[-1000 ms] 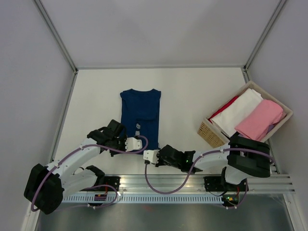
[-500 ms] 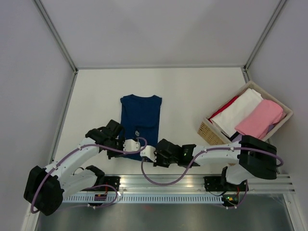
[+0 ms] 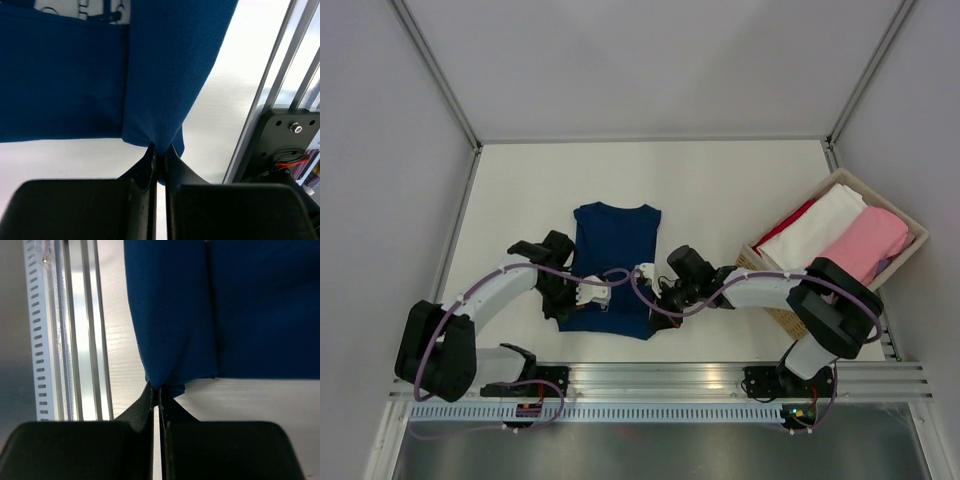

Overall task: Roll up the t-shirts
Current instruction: Roll the tshirt

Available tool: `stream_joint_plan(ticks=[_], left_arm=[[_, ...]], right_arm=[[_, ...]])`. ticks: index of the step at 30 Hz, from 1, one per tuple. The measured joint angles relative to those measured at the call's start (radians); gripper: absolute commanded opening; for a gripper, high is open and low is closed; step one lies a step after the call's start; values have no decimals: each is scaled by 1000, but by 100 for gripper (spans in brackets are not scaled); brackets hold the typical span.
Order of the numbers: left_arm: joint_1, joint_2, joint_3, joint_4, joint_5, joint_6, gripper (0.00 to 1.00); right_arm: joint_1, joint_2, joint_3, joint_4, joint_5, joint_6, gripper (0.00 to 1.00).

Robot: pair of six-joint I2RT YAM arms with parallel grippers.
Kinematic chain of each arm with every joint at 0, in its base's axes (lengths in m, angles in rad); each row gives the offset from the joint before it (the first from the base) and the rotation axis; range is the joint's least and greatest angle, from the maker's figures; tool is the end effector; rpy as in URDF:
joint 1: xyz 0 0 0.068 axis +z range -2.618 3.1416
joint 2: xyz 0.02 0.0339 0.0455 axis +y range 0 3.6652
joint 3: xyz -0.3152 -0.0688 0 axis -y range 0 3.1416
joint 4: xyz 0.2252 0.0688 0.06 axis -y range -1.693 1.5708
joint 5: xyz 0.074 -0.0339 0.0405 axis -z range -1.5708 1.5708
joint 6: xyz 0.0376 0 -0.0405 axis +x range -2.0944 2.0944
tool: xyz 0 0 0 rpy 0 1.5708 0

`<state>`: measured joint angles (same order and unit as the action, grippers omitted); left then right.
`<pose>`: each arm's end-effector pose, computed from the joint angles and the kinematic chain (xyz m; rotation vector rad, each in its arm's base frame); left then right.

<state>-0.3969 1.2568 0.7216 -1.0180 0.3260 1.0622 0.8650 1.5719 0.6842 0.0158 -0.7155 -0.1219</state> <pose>0.1327 -0.0687 0.2404 1.9925 2.2221 -0.4554 0.1595 0.2252 0.2135 -1.4768 2.0304 1.1957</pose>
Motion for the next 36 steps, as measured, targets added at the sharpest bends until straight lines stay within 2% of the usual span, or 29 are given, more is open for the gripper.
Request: stream_joint_plan(ticks=[4, 5, 8, 13, 15, 17, 18, 21, 22, 27, 32, 36], left_arm=[[48, 96, 64, -2, 37, 9, 9], [54, 109, 72, -2, 43, 10, 18], [74, 144, 88, -2, 52, 13, 32], [129, 154, 97, -3, 88, 10, 39], [144, 154, 103, 3, 111, -3, 38], [152, 154, 103, 16, 137, -28, 31], [156, 153, 103, 24, 154, -41, 27], [168, 144, 103, 47, 188, -78, 5], [171, 142, 102, 52, 196, -88, 3], [178, 127, 73, 47, 211, -101, 2], [186, 59, 25, -6, 262, -91, 2], [247, 60, 32, -10, 285, -90, 3]], right_arm=[[-78, 91, 0, 55, -96, 34, 0], [-102, 105, -2, 76, -115, 51, 0], [-151, 119, -3, 120, -145, 83, 0], [-172, 140, 15, 124, -159, 108, 0], [-172, 149, 29, 114, -163, 108, 0], [-172, 151, 40, 103, -164, 108, 1], [-172, 151, 44, 99, -164, 108, 1], [-171, 151, 53, 88, -162, 111, 0], [-172, 151, 53, 84, -160, 113, 0], [-168, 150, 49, 72, -158, 149, 0], [-134, 90, -28, 89, -164, 211, 0], [-137, 80, -23, 97, -171, 238, 0]])
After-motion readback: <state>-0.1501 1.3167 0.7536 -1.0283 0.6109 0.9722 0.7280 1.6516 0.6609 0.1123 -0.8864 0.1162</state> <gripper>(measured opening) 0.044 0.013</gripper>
